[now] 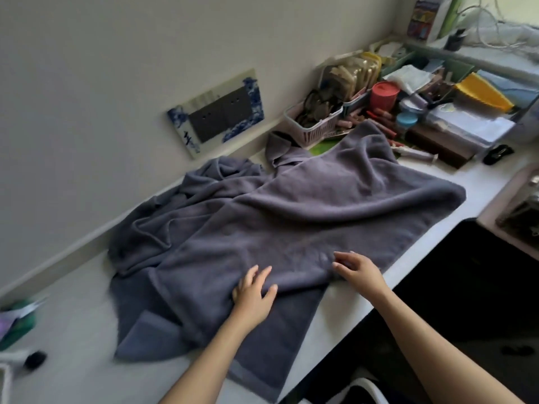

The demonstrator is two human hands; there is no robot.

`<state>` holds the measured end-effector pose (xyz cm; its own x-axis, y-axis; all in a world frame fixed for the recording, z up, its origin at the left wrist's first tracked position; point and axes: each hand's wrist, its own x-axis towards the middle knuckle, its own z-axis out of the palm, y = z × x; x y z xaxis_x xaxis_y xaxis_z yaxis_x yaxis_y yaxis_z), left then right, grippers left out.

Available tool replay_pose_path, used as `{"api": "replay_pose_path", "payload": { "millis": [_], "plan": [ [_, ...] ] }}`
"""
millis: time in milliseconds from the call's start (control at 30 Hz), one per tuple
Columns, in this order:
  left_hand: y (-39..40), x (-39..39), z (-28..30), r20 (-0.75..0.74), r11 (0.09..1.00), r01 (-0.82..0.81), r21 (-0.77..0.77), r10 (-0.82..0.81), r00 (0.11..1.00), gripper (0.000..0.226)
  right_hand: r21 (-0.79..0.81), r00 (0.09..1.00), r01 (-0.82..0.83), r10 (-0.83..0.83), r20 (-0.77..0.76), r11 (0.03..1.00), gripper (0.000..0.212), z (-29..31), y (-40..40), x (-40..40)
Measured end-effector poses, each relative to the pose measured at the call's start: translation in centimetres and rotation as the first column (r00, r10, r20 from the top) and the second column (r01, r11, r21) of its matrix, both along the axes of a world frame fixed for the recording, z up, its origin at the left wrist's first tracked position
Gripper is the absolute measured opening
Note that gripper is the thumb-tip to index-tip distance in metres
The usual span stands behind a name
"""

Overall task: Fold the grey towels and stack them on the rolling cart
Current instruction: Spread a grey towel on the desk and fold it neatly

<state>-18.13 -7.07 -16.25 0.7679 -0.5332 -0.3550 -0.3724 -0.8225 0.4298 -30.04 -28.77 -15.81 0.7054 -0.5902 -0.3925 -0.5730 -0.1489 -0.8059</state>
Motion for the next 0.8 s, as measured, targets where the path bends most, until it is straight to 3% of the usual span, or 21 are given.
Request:
{"api": "replay_pose_path", "payload": {
  "millis": [67, 233, 400, 533, 800],
  "plan": [
    [3.8, 0.0, -1.1, -0.024, 0.991, 0.109, 0.084, -0.107, 0.994, 0.058, -0.005, 0.999, -0.047, 0.047, -0.026, 0.999, 0.033, -0.1, 2.0, -0.3],
    [10.7, 2.1, -1.7, -0.011, 0.959, 0.262, 0.107, -0.262, 0.965, 0.085, -0.157, 0.96, -0.224, 0.19, -0.204, 0.962, 0.038, -0.7, 6.0, -0.5],
    [16.4, 3.3, -1.0, 0.027, 0.879, 0.407, 0.248, -0.426, 0.904, 0.102, -0.221, 0.814, -0.542, 0.44, -0.38, 0.811, 0.046, 0.2, 9.7, -0.1],
    [17.2, 1.8, -0.3, 0.027, 0.869, 0.427, 0.25, -0.446, 0.894, 0.104, -0.352, 0.871, -0.476, 0.376, -0.315, 0.806, 0.039, 0.2, 11.6, -0.3],
    [18.2, 2.2, 0.0, -0.024, 0.811, 0.503, 0.299, -0.52, 0.854, 0.118, -0.504, 0.799, -0.593, 0.383, -0.463, 0.628, 0.06, 0.0, 12.7, -1.9]
  ]
}}
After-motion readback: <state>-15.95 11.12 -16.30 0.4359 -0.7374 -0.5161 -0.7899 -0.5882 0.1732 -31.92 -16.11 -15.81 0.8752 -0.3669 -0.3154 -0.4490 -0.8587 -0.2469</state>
